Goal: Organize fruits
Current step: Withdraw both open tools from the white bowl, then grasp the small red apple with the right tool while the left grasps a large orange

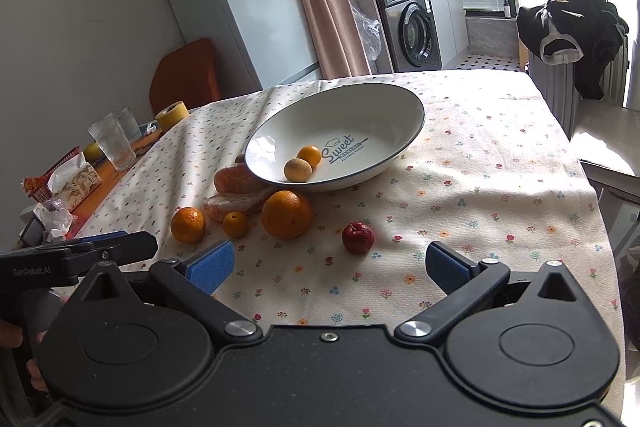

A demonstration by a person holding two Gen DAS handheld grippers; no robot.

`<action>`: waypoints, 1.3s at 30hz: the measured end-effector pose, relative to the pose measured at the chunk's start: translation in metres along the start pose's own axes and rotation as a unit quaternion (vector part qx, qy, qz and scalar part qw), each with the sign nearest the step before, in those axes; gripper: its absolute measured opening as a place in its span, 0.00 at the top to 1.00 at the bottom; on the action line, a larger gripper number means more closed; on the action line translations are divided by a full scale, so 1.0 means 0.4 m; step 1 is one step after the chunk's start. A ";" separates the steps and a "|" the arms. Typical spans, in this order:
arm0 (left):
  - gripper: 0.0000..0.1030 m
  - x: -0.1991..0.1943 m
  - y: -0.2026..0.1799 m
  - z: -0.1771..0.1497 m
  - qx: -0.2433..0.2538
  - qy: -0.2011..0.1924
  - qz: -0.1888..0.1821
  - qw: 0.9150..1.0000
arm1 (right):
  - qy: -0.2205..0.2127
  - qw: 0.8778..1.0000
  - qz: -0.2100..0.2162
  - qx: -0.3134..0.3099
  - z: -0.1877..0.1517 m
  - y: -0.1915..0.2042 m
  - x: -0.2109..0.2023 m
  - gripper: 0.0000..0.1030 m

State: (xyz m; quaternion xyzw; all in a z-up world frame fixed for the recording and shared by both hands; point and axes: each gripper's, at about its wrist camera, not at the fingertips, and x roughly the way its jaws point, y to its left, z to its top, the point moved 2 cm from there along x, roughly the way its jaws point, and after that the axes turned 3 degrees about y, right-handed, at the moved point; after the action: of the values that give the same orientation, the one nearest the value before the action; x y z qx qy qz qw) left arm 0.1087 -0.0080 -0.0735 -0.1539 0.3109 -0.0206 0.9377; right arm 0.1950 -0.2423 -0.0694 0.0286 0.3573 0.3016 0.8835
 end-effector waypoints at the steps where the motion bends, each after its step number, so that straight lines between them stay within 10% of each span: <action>1: 0.00 0.006 -0.003 -0.003 0.003 0.001 -0.004 1.000 | -0.002 1.000 -0.002 -0.003 -0.003 -0.002 -0.001 0.00; 39: 0.48 0.132 0.081 0.039 -0.027 0.002 0.096 0.995 | 0.029 0.999 0.010 -0.022 0.016 -0.026 0.159 0.67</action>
State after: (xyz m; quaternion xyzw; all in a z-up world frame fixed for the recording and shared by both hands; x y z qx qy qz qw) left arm 0.1586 0.0201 -0.1019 -0.1481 0.3264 0.0780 0.9303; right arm 0.2401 -0.2146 -0.1064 0.0041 0.3756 0.3193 0.8700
